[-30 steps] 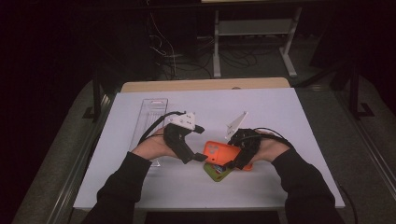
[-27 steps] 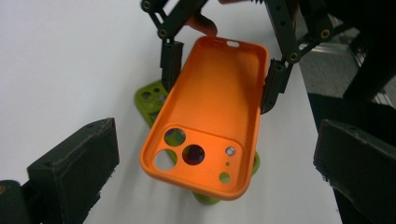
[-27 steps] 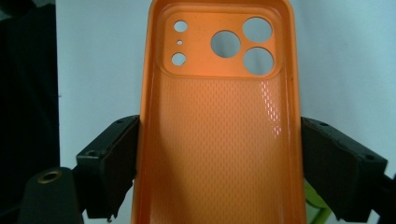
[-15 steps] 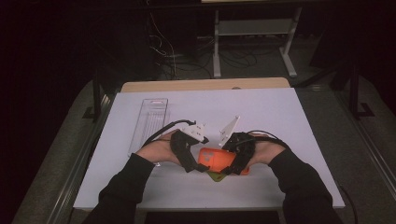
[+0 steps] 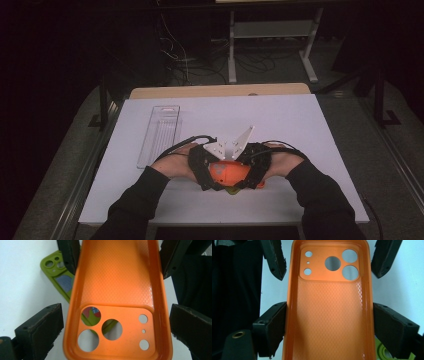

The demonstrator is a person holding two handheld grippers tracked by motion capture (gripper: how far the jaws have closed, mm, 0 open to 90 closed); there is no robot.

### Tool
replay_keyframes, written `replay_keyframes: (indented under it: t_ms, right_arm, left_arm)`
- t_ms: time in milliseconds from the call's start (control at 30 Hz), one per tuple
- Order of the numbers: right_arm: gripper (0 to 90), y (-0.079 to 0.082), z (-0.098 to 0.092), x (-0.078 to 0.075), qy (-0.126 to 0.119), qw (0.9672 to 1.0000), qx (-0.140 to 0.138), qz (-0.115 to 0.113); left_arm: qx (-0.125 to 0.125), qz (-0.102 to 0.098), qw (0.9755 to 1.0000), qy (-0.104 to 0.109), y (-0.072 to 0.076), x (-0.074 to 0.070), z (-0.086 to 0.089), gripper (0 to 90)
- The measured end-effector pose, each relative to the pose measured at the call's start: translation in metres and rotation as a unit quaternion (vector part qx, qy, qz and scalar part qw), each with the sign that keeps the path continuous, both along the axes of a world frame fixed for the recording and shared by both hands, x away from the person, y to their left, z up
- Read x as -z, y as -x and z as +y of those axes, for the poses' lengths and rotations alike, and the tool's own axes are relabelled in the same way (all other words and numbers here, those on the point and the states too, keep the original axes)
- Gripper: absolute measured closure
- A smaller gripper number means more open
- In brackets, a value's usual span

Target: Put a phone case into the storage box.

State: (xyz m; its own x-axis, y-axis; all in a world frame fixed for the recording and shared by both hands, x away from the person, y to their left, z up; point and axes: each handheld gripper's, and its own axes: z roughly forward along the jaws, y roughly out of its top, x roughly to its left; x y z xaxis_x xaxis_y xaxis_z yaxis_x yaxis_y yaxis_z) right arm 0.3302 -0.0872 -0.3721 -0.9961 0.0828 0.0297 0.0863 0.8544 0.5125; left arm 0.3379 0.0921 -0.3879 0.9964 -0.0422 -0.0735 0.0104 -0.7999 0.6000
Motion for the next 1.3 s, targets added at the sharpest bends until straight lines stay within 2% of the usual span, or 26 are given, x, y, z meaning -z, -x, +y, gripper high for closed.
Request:
replay_keyframes:
  t_ms: [33, 67, 100, 267, 333, 767, 967, 1000, 1100, 1200, 1267, 1300]
  right_arm:
    - [15.1, 0.000, 0.000, 0.000, 0.001, 1.0000, -0.001, -0.001]
    - [15.1, 0.000, 0.000, 0.000, 0.001, 1.0000, -0.003, -0.001]
    - [15.1, 0.000, 0.000, 0.000, 0.000, 1.0000, -0.002, 0.001]
    - [15.1, 0.000, 0.000, -0.001, -0.001, 1.0000, -0.006, -0.001]
    - [15.1, 0.000, 0.000, -0.001, -0.001, 1.0000, -0.006, -0.002]
    - [14.9, -0.001, 0.000, 0.001, -0.003, 1.0000, -0.002, 0.003]
    - [12.1, -0.001, -0.001, 0.002, -0.018, 0.9998, 0.000, 0.004]
    - [10.0, -0.002, -0.002, 0.002, -0.023, 0.9997, 0.004, -0.004]
    - [2.8, -0.005, -0.007, -0.001, -0.035, 0.9992, 0.021, 0.007]
    - [0.9, -0.008, -0.014, -0.005, -0.046, 0.9981, 0.041, 0.001]
    - [0.8, -0.009, -0.021, -0.007, -0.053, 0.9969, 0.058, -0.002]
    - [0.8, -0.009, -0.025, -0.009, -0.054, 0.9953, 0.080, 0.007]
  left_arm:
    - [0.006, -0.007, 0.9999, -0.007, -0.001, 0.000, 0.000, 0.1]
    - [0.003, -0.001, 1.0000, -0.003, 0.000, 0.000, 0.000, 3.5]
    - [0.004, -0.005, 1.0000, -0.007, 0.000, 0.001, 0.000, 6.0]
    - [0.004, 0.000, 1.0000, -0.007, 0.000, 0.001, 0.000, 10.8]
    - [0.006, -0.005, 0.9999, -0.010, -0.001, 0.001, 0.000, 13.3]
    - [0.009, 0.004, 1.0000, -0.003, -0.002, 0.002, 0.001, 15.4]
    - [0.003, 0.006, 1.0000, -0.004, -0.004, 0.001, 0.004, 15.9]
    - [0.001, 0.005, 1.0000, -0.006, -0.004, 0.001, 0.004, 15.9]
    - [-0.011, 0.004, 0.9999, -0.006, -0.005, 0.000, 0.006, 15.9]
    - [-0.038, 0.000, 0.9992, -0.008, -0.008, -0.002, 0.008, 15.9]
    - [-0.055, -0.003, 0.9985, -0.008, -0.009, -0.003, 0.010, 15.9]
    - [-0.064, -0.001, 0.9980, -0.007, -0.009, -0.003, 0.012, 15.9]
